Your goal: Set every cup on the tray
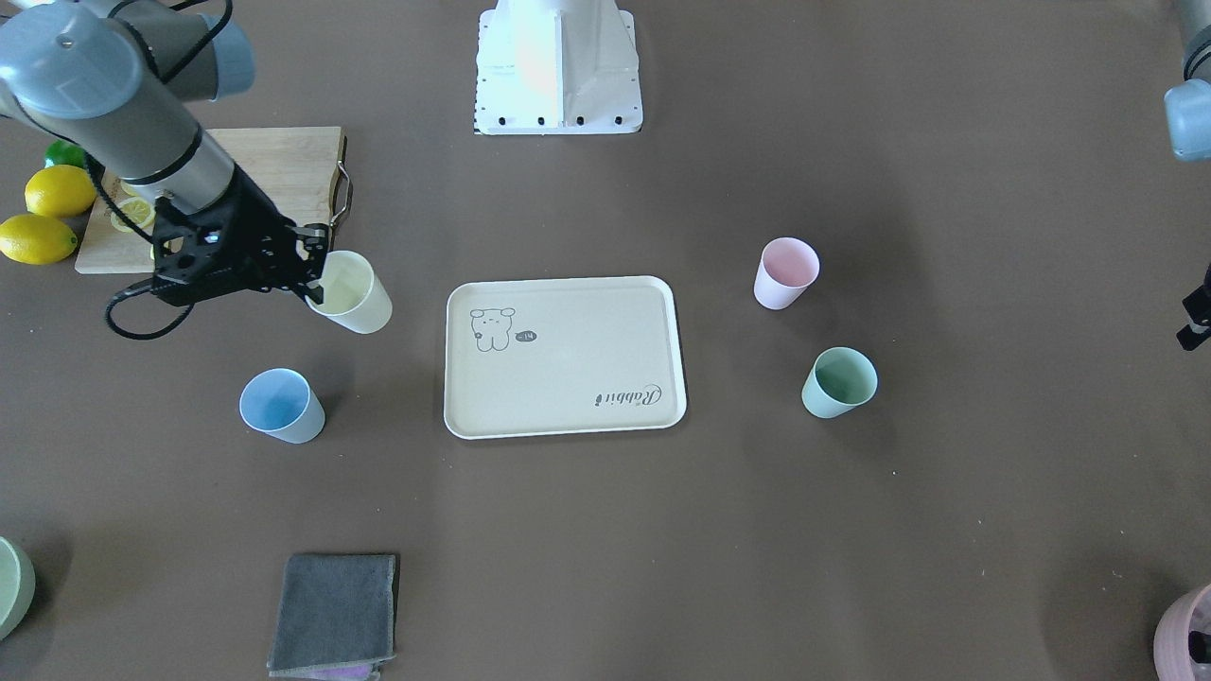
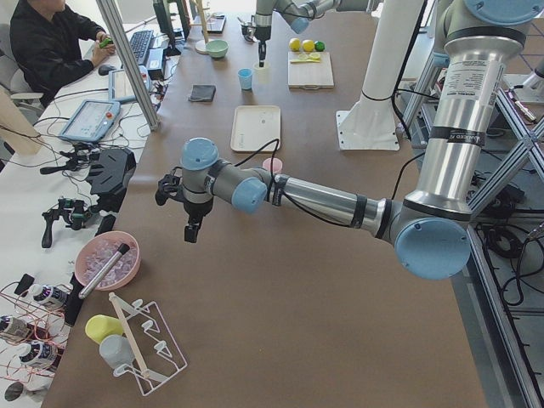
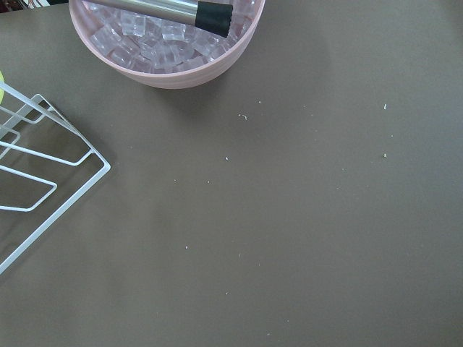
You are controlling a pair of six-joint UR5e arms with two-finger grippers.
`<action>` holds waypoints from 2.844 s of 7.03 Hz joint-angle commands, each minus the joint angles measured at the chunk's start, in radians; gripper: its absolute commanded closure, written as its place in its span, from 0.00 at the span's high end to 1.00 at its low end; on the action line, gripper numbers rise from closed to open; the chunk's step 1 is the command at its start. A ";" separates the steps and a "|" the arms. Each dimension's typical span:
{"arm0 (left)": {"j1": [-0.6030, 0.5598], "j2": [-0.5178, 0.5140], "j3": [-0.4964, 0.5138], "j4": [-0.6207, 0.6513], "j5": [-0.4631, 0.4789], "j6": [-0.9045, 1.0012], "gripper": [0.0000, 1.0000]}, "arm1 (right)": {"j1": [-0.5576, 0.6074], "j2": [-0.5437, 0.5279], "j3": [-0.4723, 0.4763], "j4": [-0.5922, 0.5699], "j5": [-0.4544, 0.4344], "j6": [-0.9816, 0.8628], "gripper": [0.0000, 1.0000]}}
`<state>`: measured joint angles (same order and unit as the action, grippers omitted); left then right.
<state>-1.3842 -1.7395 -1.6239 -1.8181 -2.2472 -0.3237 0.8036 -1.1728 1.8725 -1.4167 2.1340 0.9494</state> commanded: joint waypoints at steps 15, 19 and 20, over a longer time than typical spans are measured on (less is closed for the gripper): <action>0.055 -0.069 -0.020 -0.003 0.000 -0.216 0.98 | -0.204 0.211 -0.210 -0.045 -0.172 0.135 1.00; 0.291 -0.129 -0.193 0.055 0.057 -0.596 0.97 | -0.126 0.208 -0.176 -0.057 -0.119 0.129 1.00; 0.362 -0.129 -0.280 0.124 0.070 -0.686 0.97 | -0.095 0.188 -0.162 -0.059 -0.088 0.120 1.00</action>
<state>-1.1041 -1.8671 -1.8073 -1.7606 -2.1957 -0.9055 0.6714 -0.9683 1.6951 -1.4724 2.0103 1.0775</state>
